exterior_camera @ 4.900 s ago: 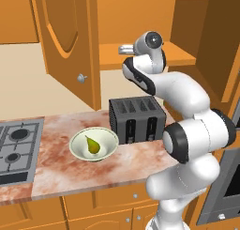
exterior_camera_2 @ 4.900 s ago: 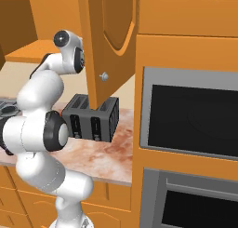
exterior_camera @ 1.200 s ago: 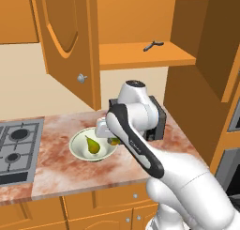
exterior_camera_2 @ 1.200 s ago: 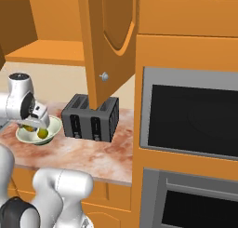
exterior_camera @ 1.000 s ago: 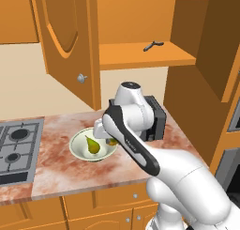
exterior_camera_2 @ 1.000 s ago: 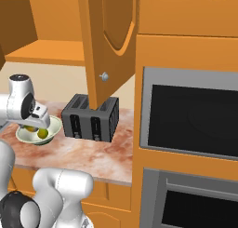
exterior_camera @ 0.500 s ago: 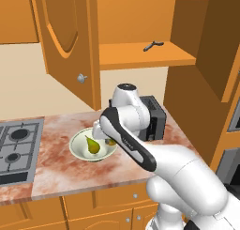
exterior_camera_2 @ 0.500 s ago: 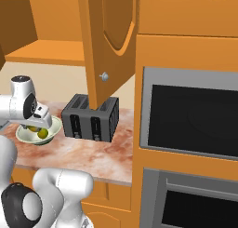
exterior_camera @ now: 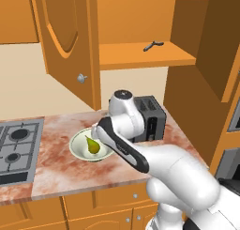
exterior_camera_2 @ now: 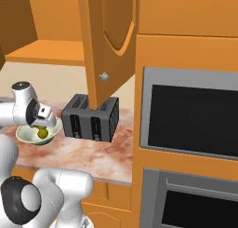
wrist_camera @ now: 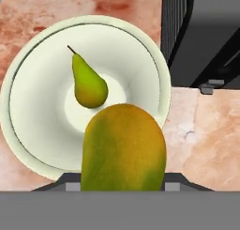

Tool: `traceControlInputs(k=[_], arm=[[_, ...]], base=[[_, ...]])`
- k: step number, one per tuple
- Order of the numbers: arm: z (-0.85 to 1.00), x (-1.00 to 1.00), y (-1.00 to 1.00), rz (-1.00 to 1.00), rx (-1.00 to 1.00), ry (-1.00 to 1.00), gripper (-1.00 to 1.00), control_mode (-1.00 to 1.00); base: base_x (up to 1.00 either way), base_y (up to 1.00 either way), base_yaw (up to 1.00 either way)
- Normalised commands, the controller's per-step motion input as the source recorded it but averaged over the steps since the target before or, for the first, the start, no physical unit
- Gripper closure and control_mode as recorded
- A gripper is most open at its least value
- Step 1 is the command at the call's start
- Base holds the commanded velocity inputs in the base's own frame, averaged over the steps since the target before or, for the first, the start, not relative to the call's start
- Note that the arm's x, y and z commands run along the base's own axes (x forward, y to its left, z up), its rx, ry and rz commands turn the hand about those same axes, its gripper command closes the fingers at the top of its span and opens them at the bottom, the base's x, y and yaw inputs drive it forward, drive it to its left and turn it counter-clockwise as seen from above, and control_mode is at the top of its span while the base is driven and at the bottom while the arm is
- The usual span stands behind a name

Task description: Open the cabinet. Pick the mango and pear from the cabinet and place them into the bowl. Then close the cabinet.

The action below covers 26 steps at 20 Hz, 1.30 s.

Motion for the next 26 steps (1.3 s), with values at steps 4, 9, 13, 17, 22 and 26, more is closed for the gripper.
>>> traceControlInputs(k=[4, 9, 13, 17, 22, 26], arm=[[-0.04, 0.58, 0.01, 0.0, 0.0, -0.05, 1.0, -1.0], [-0.09, 0.53, 0.0, 0.0, 0.0, -0.01, 1.0, -1.0], [-0.01, 0.04, 0.0, 0.0, 0.0, 0.0, 1.0, -1.0], [-0.11, 0.11, 0.31, 0.0, -0.05, -0.02, 1.0, -1.0], [-0.18, 0.3, 0.41, 0.0, -0.06, -0.04, 1.0, -1.0], [-0.19, 0.15, 0.03, 0.0, -0.03, -0.03, 1.0, -1.0]], base=[[0.0, 0.0, 0.0], [0.0, 0.0, 0.0], [0.0, 0.0, 0.0], [0.0, 0.0, 0.0], [0.0, 0.0, 0.0], [0.0, 0.0, 0.0]])
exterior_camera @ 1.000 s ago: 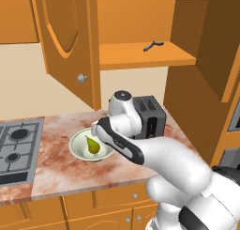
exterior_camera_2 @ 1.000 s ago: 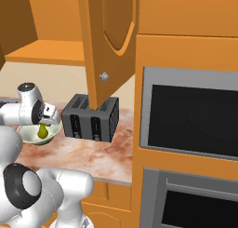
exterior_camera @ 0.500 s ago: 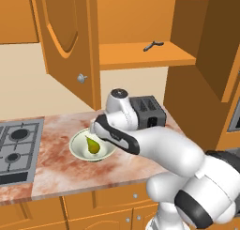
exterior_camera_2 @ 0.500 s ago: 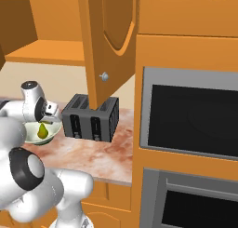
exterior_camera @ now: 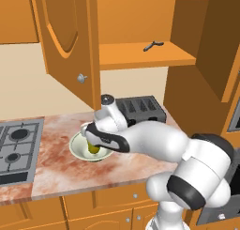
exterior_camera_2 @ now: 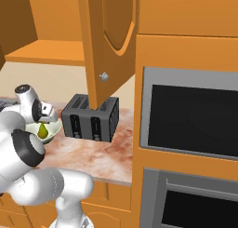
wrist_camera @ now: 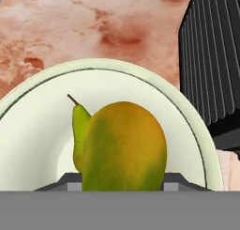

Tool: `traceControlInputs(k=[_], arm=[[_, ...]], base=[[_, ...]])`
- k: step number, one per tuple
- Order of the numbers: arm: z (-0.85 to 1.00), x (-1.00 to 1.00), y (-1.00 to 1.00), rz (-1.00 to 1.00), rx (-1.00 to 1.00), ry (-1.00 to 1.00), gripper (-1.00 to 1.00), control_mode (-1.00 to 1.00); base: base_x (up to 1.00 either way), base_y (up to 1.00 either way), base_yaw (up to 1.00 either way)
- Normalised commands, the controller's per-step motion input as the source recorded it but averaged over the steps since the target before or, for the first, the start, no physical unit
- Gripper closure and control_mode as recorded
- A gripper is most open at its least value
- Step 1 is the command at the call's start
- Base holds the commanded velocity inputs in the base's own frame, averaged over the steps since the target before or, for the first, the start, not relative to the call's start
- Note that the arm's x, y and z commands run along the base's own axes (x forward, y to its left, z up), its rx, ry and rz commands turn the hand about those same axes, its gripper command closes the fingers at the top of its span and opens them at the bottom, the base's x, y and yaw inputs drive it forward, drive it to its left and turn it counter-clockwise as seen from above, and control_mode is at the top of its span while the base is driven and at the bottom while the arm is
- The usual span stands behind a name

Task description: Open the cabinet. Pick the mango and pear from the cabinet and place them into the bowl. Then close the cabinet.

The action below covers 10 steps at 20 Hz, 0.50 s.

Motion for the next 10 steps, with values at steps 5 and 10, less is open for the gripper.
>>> traceControlInputs(k=[5, 10], arm=[[-0.22, 0.23, 0.01, 0.0, -0.03, -0.03, -1.0, -1.0], [-0.02, 0.0, 0.0, 0.0, 0.0, 0.0, -1.0, -1.0]], base=[[0.0, 0.0, 0.0], [0.0, 0.0, 0.0]])
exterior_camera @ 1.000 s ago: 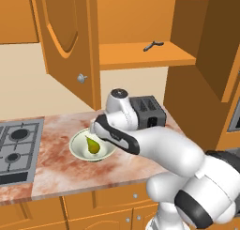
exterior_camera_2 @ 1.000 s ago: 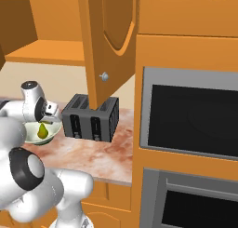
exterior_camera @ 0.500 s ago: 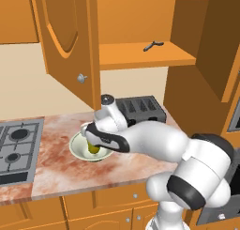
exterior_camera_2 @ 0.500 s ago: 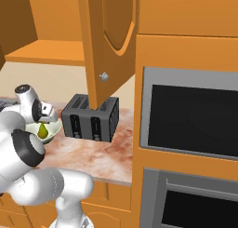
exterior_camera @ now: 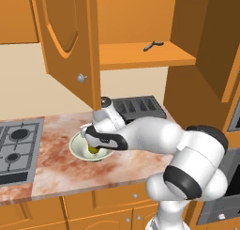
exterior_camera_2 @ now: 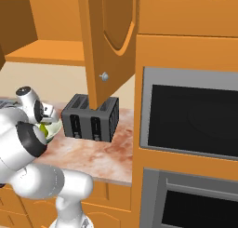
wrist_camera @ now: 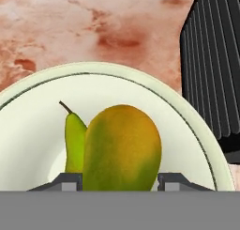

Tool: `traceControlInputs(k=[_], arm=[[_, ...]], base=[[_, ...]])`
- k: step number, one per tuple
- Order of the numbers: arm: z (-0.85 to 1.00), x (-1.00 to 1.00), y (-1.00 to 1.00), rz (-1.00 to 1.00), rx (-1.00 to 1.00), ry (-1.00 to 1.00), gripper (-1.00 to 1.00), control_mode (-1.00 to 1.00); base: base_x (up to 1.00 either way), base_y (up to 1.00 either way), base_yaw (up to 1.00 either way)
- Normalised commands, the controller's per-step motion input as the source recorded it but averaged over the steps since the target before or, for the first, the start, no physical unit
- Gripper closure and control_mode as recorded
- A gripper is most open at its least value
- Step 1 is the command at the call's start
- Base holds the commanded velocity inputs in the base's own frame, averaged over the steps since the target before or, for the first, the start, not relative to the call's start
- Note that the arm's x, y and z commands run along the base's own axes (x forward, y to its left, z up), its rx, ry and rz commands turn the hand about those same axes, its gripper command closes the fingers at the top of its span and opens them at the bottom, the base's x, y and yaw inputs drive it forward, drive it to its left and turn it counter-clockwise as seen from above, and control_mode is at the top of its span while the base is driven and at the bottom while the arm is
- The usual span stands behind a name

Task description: Open the cabinet. Pick the mango and pear from the cabinet and place them into the bowl. Then close the cabinet.

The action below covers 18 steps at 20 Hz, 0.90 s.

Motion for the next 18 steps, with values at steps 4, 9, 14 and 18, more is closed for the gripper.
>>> traceControlInputs(k=[4, 9, 14, 18], arm=[[0.12, 0.0, 0.0, 0.0, 0.0, -0.1, -1.0, -1.0], [0.29, -0.49, -0.01, 0.0, 0.0, -0.2, -1.0, -1.0], [0.86, -1.0, -0.06, 0.0, 0.0, -0.35, -1.0, -1.0], [1.0, -1.0, -0.06, 0.0, 0.0, -0.46, -1.0, -1.0]], base=[[0.0, 0.0, 0.0], [0.0, 0.0, 0.0], [0.0, 0.0, 0.0], [0.0, 0.0, 0.0]])
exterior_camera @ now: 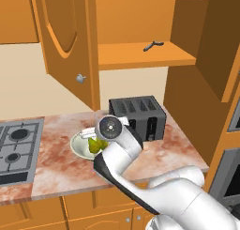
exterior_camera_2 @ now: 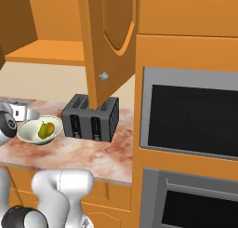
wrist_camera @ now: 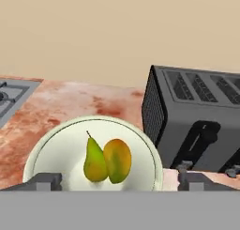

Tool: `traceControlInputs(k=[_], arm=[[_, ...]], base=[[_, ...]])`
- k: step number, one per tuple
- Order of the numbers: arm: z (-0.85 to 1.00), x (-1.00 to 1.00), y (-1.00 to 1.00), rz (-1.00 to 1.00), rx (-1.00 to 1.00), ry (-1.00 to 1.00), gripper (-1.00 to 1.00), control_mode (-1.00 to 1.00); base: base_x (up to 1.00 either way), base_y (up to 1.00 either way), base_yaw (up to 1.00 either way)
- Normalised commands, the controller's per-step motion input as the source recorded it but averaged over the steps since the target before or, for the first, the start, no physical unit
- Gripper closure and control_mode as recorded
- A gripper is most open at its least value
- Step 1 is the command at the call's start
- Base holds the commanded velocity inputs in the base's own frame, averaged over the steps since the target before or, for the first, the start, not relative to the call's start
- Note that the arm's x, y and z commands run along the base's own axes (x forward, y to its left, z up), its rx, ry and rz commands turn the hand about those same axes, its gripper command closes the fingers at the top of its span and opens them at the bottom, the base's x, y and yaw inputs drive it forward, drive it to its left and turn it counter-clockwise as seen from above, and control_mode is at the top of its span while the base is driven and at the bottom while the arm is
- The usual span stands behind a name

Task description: Open the cabinet. Pick the mango and pear from the cabinet and place them into the bowl. Then close the cabinet.

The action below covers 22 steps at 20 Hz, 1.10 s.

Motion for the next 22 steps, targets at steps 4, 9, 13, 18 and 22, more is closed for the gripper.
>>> traceControlInputs(k=[4, 9, 13, 18, 22], arm=[[1.0, -1.0, 0.0, 0.0, 0.0, -0.34, -1.0, -1.0], [1.0, -1.0, 0.03, 0.0, 0.0, -0.36, -1.0, -1.0], [1.0, -0.99, 0.23, 0.0, 0.0, -0.45, -1.0, -1.0], [1.0, -0.53, 0.34, 0.0, 0.02, -0.28, -1.0, -1.0], [0.61, -0.1, 0.65, -0.06, 0.0, -0.29, -1.0, -1.0]], base=[[0.0, 0.0, 0.0], [0.0, 0.0, 0.0], [0.0, 0.0, 0.0], [0.0, 0.0, 0.0], [0.0, 0.0, 0.0]])
